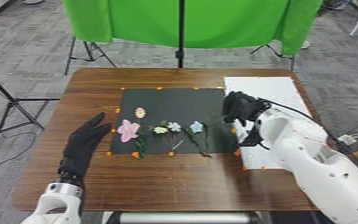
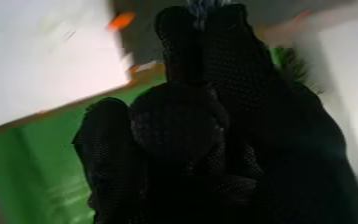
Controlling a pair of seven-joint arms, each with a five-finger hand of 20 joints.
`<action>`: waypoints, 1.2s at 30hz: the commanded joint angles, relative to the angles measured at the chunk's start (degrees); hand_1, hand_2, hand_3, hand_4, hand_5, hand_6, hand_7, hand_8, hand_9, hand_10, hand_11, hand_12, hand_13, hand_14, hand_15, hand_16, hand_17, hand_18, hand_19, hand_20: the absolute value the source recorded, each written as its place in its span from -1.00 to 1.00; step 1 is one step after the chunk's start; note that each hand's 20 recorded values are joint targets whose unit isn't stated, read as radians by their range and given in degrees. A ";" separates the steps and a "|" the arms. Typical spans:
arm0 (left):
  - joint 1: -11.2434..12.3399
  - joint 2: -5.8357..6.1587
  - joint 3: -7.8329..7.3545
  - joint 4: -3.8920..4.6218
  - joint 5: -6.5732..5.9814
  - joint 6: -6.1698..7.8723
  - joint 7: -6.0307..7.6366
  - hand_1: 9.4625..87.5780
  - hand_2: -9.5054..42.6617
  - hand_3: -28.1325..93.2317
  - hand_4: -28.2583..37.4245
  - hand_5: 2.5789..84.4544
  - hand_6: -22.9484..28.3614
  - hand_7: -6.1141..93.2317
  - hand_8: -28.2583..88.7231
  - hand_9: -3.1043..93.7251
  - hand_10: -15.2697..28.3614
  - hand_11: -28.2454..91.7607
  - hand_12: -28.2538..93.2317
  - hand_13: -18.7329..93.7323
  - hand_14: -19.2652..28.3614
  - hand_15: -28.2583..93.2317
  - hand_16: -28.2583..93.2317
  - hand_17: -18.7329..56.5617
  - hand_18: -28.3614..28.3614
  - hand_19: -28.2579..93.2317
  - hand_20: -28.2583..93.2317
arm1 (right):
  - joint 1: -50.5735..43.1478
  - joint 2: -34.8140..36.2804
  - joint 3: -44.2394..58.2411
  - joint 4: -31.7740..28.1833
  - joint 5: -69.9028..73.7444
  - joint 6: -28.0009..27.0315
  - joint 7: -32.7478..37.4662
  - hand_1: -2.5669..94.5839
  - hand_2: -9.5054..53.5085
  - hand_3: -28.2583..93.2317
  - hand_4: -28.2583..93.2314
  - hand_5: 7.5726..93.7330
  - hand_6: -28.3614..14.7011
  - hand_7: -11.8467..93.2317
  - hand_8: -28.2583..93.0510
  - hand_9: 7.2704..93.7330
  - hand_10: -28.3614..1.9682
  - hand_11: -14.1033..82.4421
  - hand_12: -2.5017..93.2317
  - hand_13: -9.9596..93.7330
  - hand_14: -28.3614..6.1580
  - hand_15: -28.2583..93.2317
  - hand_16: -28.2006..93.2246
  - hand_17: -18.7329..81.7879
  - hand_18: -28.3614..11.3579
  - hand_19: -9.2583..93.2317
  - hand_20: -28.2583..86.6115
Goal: Arrange flowers
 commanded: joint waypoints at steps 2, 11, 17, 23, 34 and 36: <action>0.39 -0.04 -0.25 0.10 0.14 -0.84 -1.17 -0.74 -0.61 0.53 -0.96 -0.09 0.04 -0.80 -0.61 -0.02 0.30 -0.32 -0.34 -0.11 0.36 -0.39 -0.53 -0.37 0.36 -0.51 -0.27 | -1.60 -0.75 -1.66 -0.48 -1.71 -3.49 -1.27 0.42 -1.00 0.34 -0.77 0.55 0.20 -0.33 -0.22 0.92 0.22 -0.52 -0.07 0.96 0.61 0.40 0.06 0.72 0.03 1.00 0.39; 0.35 0.03 -0.20 0.17 0.34 -1.33 -1.23 -0.74 -0.61 0.53 -0.95 -0.09 0.04 -0.80 -0.60 -0.02 0.30 -0.32 -0.33 -0.11 0.36 -0.39 -0.53 -0.37 0.37 -0.51 -0.27 | -3.16 -0.31 0.73 -1.44 -3.91 -5.98 -2.04 0.07 -1.00 0.45 -0.81 0.32 0.19 -0.43 -0.63 0.66 -0.07 -0.20 -0.39 0.92 0.54 0.43 0.04 0.68 -0.01 1.00 0.39; 0.22 -0.16 -0.10 0.16 0.46 -1.24 -0.97 -0.74 -0.61 0.53 -0.95 -0.09 0.04 -0.81 -0.60 -0.02 0.30 -0.32 -0.33 -0.11 0.37 -0.39 -0.53 -0.38 0.37 -0.51 -0.27 | -4.14 -0.58 3.81 -2.44 -7.34 -4.32 -2.38 -0.12 -1.00 0.39 -0.83 0.25 0.15 -0.49 -0.65 0.63 -0.15 -0.14 -0.42 0.91 0.51 0.43 0.04 0.68 -0.04 1.00 0.40; 0.00 -0.25 0.02 0.18 0.59 -1.34 -0.79 -0.74 -0.61 0.53 -0.94 -0.10 0.04 -0.81 -0.60 -0.02 0.30 -0.32 -0.33 -0.11 0.37 -0.39 -0.53 -0.38 0.38 -0.52 -0.27 | -11.07 -2.85 12.93 -5.44 -6.16 9.53 -2.75 -0.40 -1.00 0.38 -0.80 0.23 0.12 -0.53 -0.63 0.62 -0.25 -0.14 -0.41 0.89 0.41 0.43 0.04 0.63 -0.15 1.00 0.39; 0.15 -0.45 -0.12 -0.85 2.25 -1.99 0.28 -0.74 -0.61 0.52 -0.94 -0.09 0.04 -0.80 -0.60 -0.02 0.30 -0.32 -0.33 -0.11 0.37 -0.39 -0.53 -0.38 0.37 -0.52 -0.27 | -33.26 -18.68 35.55 -6.56 56.73 16.94 -26.65 -0.74 -0.72 0.66 -0.81 -0.31 0.28 -0.61 -0.66 -0.31 -0.12 -0.64 -0.70 -0.35 0.03 -0.50 -0.31 -0.40 -0.11 -0.73 -0.10; 0.69 -0.59 -0.39 -1.43 2.87 -2.10 0.78 -0.73 -0.61 0.52 -0.94 -0.08 0.04 -0.80 -0.60 -0.02 0.30 -0.32 -0.33 -0.11 0.37 -0.39 -0.53 -0.38 0.37 -0.52 -0.27 | -36.44 -21.36 36.59 -7.39 56.22 17.50 -28.88 -0.78 -0.68 0.68 -0.82 -0.32 0.28 -0.62 -0.66 -0.31 -0.09 -0.64 -0.72 -0.36 0.11 -0.50 -0.35 -0.39 -0.09 -0.78 -0.11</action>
